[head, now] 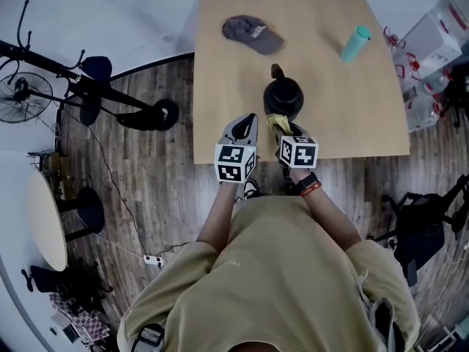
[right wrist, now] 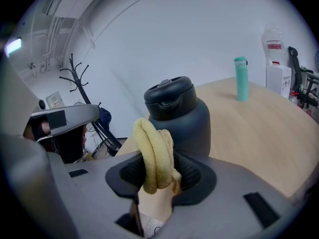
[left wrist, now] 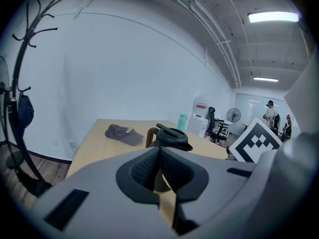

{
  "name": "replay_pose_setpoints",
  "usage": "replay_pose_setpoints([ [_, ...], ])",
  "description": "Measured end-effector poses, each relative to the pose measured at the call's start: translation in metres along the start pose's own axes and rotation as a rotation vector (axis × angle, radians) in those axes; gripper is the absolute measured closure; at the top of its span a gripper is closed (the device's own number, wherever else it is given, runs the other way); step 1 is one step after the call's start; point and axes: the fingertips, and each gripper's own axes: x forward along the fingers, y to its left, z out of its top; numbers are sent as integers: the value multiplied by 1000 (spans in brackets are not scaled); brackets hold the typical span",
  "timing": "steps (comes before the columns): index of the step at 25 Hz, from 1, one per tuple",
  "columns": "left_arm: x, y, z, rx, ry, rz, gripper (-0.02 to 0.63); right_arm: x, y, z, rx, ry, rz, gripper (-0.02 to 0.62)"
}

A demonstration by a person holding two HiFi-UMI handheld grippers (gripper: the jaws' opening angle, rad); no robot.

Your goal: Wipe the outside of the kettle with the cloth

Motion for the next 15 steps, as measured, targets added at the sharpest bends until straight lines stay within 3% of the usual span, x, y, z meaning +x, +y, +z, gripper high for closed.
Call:
replay_pose_setpoints([
  [15,19,-32,-1,-6,2,6,581,-24,-38,4,-50,-7,-15,448],
])
